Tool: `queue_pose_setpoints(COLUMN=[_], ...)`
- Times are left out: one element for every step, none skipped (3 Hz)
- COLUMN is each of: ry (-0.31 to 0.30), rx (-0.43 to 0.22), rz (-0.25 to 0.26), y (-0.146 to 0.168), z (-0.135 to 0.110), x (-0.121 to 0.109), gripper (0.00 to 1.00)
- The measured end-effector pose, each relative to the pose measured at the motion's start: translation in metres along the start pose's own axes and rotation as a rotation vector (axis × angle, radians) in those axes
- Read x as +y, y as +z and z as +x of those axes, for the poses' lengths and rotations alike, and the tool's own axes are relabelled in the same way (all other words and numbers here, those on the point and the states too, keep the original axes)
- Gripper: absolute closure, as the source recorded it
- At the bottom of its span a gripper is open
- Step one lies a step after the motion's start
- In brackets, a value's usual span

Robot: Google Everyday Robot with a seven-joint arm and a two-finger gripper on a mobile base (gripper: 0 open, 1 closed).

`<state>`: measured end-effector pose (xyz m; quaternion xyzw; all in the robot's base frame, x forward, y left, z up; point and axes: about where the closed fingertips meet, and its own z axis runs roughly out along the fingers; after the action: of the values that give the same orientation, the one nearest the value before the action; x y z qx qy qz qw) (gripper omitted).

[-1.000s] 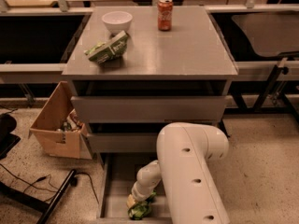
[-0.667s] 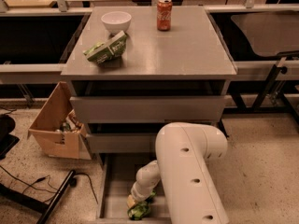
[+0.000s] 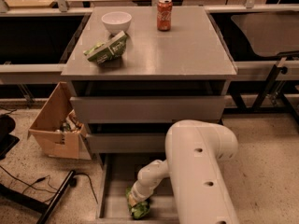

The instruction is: Pick green rice chip bag from bottom drawer and place on counter

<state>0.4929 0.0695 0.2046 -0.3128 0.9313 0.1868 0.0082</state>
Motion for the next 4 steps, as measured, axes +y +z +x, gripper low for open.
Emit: queue_pose_setpoints(ry=[-0.099,-0.156,-0.147,-0.197], rx=[-0.076,-0.169,-0.279,-0.362], rz=[-0.011,-0.043,-0.109,-0.031], y=[-0.063,-0.143,-0.244,-0.403], z=[0.007,-0.01,-0.041,-0.014], x=[0.015,0.035,0.042,-0.005], gripper=[1.0,1.0,1.0,1.0])
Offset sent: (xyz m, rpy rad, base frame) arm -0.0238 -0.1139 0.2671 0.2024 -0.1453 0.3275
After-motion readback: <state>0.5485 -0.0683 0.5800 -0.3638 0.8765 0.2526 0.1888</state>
